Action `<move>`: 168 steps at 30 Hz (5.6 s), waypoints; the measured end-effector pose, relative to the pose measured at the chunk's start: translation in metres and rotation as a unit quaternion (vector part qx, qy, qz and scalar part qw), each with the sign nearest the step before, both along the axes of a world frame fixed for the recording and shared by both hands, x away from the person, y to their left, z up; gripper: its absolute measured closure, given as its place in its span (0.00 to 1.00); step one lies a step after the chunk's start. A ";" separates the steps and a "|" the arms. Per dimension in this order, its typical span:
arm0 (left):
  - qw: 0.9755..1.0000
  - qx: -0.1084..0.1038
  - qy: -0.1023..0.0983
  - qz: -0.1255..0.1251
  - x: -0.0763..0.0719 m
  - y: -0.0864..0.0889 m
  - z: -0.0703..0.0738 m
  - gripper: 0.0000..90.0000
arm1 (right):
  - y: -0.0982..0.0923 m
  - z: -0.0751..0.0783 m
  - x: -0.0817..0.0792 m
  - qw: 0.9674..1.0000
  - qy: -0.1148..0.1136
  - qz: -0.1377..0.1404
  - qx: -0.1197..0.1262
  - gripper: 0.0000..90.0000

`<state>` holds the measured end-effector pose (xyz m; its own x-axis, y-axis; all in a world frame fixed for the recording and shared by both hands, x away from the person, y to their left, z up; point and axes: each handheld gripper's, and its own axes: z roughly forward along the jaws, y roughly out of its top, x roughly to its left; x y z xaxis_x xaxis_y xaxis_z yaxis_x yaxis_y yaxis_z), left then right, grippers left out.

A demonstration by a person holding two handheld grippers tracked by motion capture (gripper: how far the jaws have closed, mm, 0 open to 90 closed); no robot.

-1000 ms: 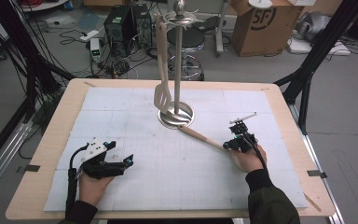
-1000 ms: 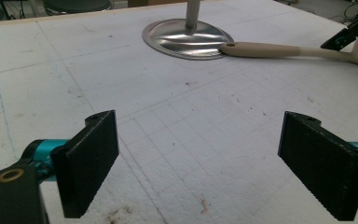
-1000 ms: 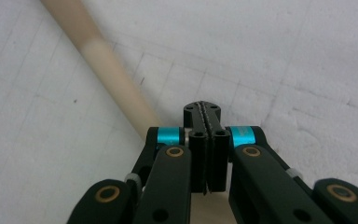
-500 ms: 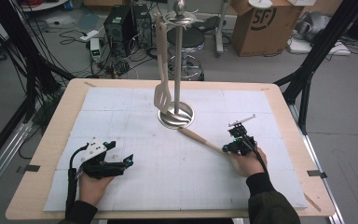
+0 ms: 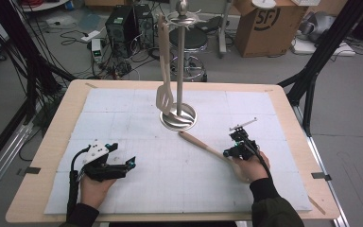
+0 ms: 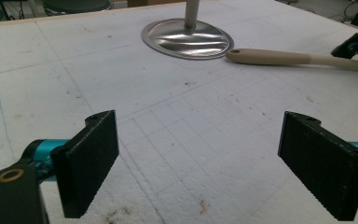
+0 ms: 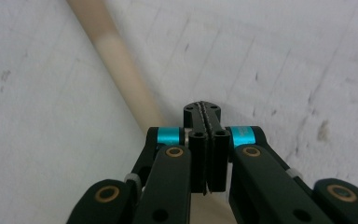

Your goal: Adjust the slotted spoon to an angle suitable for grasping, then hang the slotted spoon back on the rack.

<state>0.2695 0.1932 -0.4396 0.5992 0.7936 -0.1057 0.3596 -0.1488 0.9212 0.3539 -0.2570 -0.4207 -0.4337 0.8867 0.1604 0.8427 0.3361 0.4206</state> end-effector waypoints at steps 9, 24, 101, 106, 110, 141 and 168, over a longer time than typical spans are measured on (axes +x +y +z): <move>1.000 0.000 0.000 0.000 0.000 0.000 0.000 0.14 | 0.026 0.009 -0.001 0.989 -0.030 0.067 0.125 1.00; 1.000 -0.004 -0.001 0.002 0.000 0.002 0.001 0.14 | 0.052 -0.020 0.016 0.980 -0.008 0.042 0.196 1.00; 1.000 0.000 0.003 0.003 0.000 0.002 -0.001 0.14 | 0.016 0.002 0.023 0.991 -0.025 0.073 0.106 0.59; 1.000 0.002 0.003 0.002 0.001 0.002 -0.001 0.14 | 0.023 -0.001 0.024 0.992 -0.018 0.100 0.069 0.58; 1.000 0.002 0.002 0.001 0.001 0.002 -0.001 0.14 | 0.033 -0.007 0.021 0.991 -0.015 0.127 0.022 0.62; 1.000 -0.001 0.004 0.003 0.001 0.002 -0.002 0.15 | 0.048 -0.003 0.012 0.980 -0.061 0.177 -0.061 0.87; 1.000 0.000 0.003 0.003 0.001 0.002 -0.001 0.15 | 0.029 0.035 0.002 0.966 -0.205 0.135 0.082 0.87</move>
